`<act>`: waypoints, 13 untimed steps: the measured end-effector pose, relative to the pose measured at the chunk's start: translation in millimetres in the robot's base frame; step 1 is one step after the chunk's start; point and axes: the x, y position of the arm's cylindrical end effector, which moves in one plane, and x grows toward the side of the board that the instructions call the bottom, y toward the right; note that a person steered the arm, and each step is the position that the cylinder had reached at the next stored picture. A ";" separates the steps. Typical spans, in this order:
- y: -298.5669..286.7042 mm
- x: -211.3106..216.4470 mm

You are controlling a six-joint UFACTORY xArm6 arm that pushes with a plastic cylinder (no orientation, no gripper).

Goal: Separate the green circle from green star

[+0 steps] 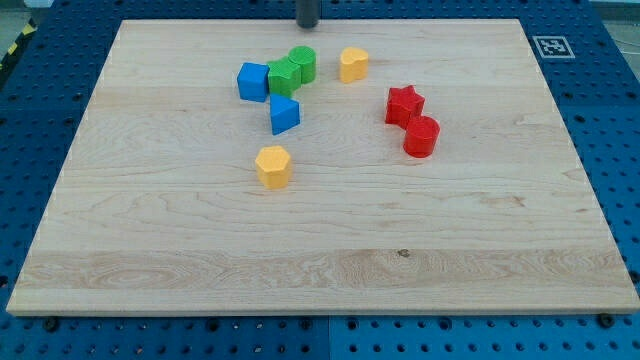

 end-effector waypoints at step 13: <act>0.5 140.9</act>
